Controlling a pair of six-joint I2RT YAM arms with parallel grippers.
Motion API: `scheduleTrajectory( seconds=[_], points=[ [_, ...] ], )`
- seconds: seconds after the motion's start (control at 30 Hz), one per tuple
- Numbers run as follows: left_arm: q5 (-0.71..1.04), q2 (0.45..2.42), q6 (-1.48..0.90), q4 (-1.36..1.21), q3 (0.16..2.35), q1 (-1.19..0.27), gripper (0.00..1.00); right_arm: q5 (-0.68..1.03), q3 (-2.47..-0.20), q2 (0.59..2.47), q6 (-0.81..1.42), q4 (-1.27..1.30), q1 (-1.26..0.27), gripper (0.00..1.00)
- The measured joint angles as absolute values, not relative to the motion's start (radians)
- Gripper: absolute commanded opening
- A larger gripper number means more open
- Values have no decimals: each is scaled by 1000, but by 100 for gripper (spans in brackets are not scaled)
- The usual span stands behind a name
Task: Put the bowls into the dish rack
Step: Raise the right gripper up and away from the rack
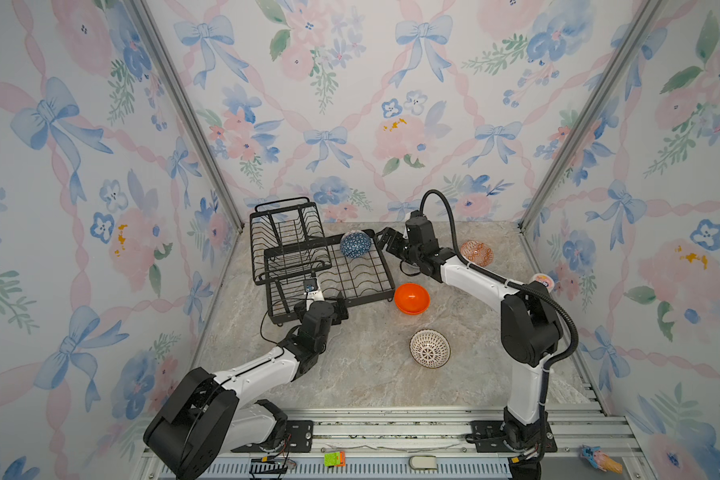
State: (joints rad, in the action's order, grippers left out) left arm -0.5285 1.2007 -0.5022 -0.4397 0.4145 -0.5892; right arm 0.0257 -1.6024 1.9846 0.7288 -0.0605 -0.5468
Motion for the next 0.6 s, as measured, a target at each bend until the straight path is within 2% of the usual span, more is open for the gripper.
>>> scheduleTrajectory(
  seconds=[0.23,0.4,0.6],
  points=[
    [-521,1107,-542,-352,396,-660,98,30,-1767,2001,508,-349,-552,100],
    [-519,1016,-580,-271,362,-696,98,22,-1818,2061,416,-449,-570,87],
    [-507,905,-593,-188,330,-700,98,-7,-1832,2171,376,-521,-602,77]
  ],
)
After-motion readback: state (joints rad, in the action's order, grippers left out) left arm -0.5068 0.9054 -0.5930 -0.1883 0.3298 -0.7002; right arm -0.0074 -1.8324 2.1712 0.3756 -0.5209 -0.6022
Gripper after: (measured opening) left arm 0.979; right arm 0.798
